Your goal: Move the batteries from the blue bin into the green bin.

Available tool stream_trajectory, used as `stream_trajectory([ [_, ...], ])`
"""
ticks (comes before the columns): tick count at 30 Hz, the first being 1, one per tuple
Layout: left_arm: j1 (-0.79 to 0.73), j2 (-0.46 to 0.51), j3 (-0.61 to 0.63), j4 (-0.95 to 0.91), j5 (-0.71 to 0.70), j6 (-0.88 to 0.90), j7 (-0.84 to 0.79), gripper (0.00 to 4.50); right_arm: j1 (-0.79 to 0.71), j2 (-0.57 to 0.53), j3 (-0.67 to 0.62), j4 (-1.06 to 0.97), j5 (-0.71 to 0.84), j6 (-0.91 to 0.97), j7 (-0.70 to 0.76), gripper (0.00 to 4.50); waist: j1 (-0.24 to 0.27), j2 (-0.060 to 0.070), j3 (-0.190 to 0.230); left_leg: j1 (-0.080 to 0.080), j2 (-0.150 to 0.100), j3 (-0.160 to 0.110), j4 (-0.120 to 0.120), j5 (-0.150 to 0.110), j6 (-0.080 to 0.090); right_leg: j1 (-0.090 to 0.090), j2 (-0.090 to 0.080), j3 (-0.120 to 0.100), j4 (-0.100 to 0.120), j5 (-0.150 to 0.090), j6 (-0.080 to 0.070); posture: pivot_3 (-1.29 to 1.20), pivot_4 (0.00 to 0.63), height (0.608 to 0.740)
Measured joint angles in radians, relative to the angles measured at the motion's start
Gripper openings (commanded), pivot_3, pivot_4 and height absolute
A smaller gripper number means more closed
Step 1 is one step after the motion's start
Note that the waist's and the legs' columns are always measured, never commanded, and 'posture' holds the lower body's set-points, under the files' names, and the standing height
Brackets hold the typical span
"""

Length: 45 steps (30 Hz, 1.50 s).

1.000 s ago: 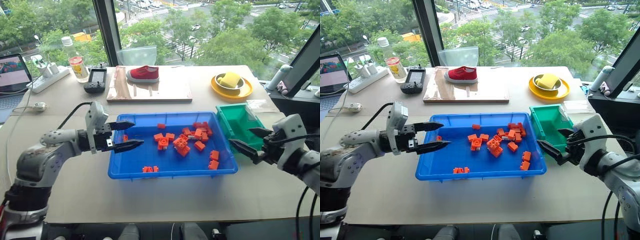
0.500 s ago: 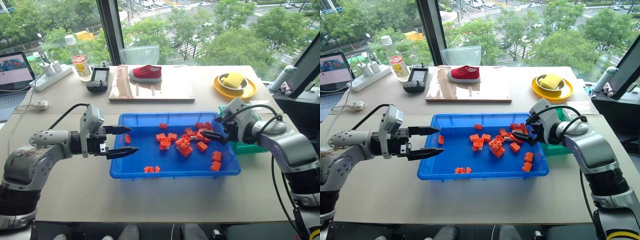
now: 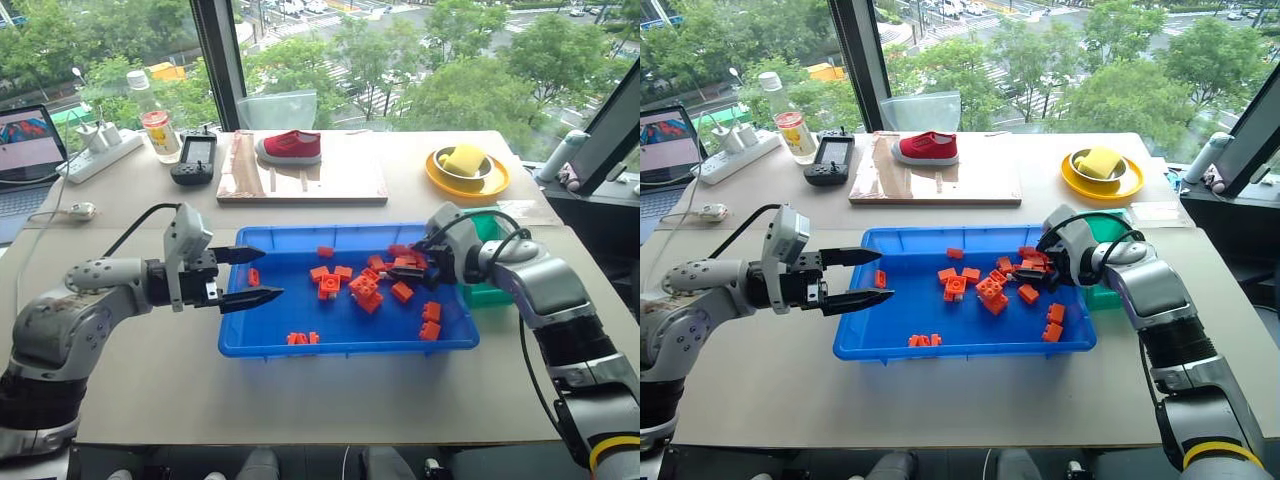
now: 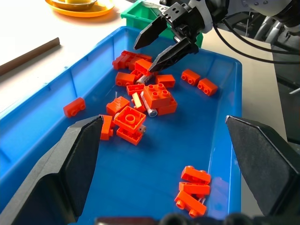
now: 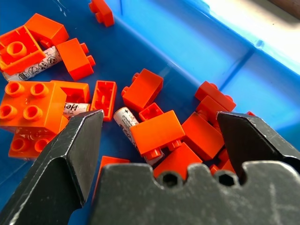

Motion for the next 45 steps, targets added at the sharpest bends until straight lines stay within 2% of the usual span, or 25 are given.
stream_trajectory([
  [3,0.000,0.000,0.000,-0.002,-0.001,0.001,0.002,4.50,-0.004,0.002,0.003,0.019,-0.014,-0.002,0.013,4.48,0.005,0.000,0.000,0.000,0.000,0.000,0.000,0.000,-0.001,0.000,-0.001,0.000,0.000,0.000,0.000,0.00,0.150,0.740],
  [6,0.000,0.000,0.002,-0.002,-0.001,0.001,0.006,4.50,-0.004,0.002,0.004,0.025,-0.020,-0.004,0.030,3.81,0.004,0.000,0.000,0.000,0.000,0.000,0.000,0.000,0.000,0.000,0.000,0.000,0.000,0.000,0.000,0.00,0.150,0.740],
  [12,0.000,0.000,0.002,-0.003,-0.003,0.001,0.010,4.50,-0.004,0.002,0.004,0.025,-0.038,-0.004,0.048,1.75,0.004,0.000,0.000,0.000,0.000,0.000,0.000,0.000,-0.001,0.000,0.000,0.000,0.000,0.000,0.000,0.00,0.150,0.740],
  [13,0.000,0.000,0.002,-0.003,-0.004,0.001,0.011,4.50,-0.004,0.002,0.004,0.025,-0.043,-0.004,0.049,1.55,0.004,0.000,0.000,0.000,0.000,0.000,0.000,0.000,-0.001,0.000,0.000,0.000,0.000,0.000,0.000,0.00,0.150,0.740],
  [24,-0.004,-0.001,0.002,-0.003,-0.006,0.001,0.015,4.50,0.010,-0.034,0.001,-0.049,-0.064,0.020,0.048,1.55,0.002,0.000,0.000,0.000,0.000,0.000,0.000,0.000,-0.001,0.000,0.000,0.000,0.000,0.000,0.000,0.00,0.150,0.740],
  [31,-0.006,-0.002,0.003,-0.004,-0.016,0.003,0.019,4.50,0.008,-0.146,-0.091,-0.346,-0.015,0.188,0.046,1.55,0.003,0.001,0.001,0.000,0.000,0.000,0.000,0.000,0.000,-0.001,0.000,0.000,0.001,0.000,0.000,0.00,0.150,0.740],
  [34,-0.007,-0.003,0.004,-0.007,-0.022,0.003,0.020,4.50,0.071,-0.198,-0.132,-0.483,0.020,0.258,0.050,1.55,0.004,0.001,0.001,-0.001,0.000,0.000,0.000,0.000,0.001,-0.001,0.000,0.000,0.000,0.000,0.000,0.00,0.150,0.740],
  [37,-0.005,-0.002,0.006,-0.006,-0.023,0.003,0.021,4.50,0.206,-0.268,-0.138,-0.612,0.057,0.330,0.066,1.55,0.010,0.001,0.001,-0.001,0.000,0.000,0.001,0.000,0.001,0.000,-0.001,0.000,0.000,0.000,0.000,0.00,0.150,0.740],
  [43,-0.005,-0.003,0.006,-0.006,-0.024,0.003,0.020,4.50,0.319,-0.293,-0.166,-0.739,0.103,0.422,0.032,1.55,0.001,0.001,0.001,0.001,0.000,0.000,0.001,0.000,0.001,0.000,0.000,0.000,0.002,0.000,0.000,0.00,0.150,0.740],
  [45,-0.005,-0.003,0.006,-0.006,-0.026,0.003,0.019,4.50,0.325,-0.288,-0.168,-0.756,0.114,0.435,0.018,2.56,0.002,0.001,0.001,0.000,0.000,0.000,0.001,0.000,0.001,0.000,0.000,0.000,0.002,0.000,0.000,0.00,0.150,0.740],
])
